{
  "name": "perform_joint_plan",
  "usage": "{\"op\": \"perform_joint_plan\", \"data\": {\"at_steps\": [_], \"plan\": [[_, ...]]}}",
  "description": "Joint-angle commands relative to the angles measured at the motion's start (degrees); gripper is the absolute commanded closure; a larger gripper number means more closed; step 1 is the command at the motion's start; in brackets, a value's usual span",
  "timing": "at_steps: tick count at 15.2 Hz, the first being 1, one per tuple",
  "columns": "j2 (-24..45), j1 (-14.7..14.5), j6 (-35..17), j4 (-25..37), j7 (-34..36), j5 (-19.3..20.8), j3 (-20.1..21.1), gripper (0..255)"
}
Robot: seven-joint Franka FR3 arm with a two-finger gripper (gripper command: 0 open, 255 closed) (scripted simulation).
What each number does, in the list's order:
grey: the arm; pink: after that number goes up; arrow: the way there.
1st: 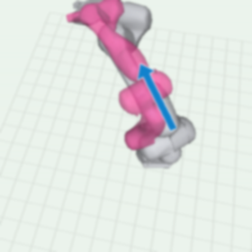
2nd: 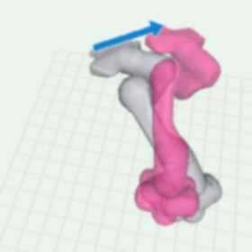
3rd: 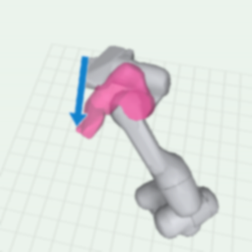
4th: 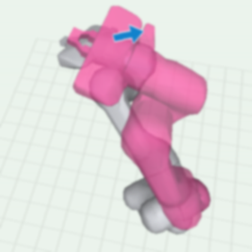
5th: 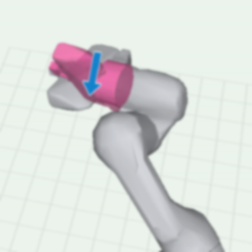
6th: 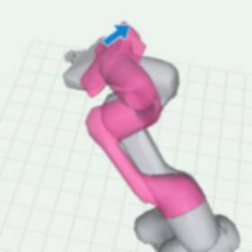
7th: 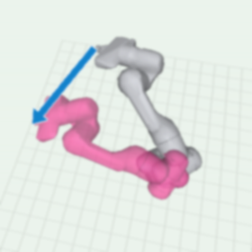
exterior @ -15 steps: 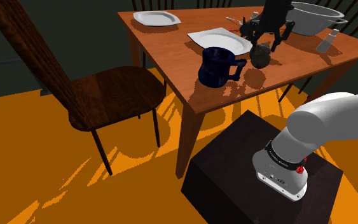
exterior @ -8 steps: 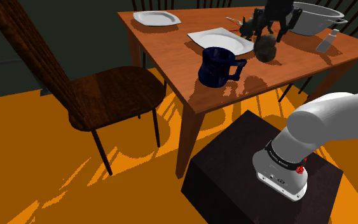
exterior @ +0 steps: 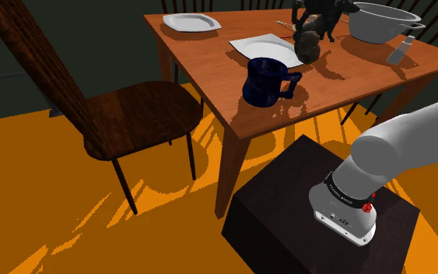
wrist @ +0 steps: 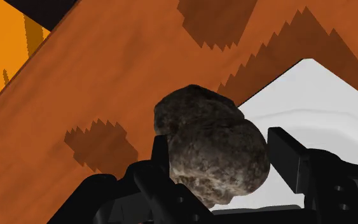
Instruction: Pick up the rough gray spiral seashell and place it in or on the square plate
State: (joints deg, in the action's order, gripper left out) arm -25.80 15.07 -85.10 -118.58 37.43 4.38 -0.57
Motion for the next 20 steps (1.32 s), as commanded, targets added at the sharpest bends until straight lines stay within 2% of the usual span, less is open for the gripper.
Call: {"op": "perform_joint_plan", "data": {"at_steps": [1, 9, 20], "plan": [[5.2, -0.1, -0.4, 4.8, 0.3, -0.2, 0.2, 255], [24.5, -0.3, 1.1, 25.6, 0.8, -0.3, 0.6, 255], [23.4, -0.3, -7.6, 15.7, 1.3, -0.4, 0.5, 255]]}}
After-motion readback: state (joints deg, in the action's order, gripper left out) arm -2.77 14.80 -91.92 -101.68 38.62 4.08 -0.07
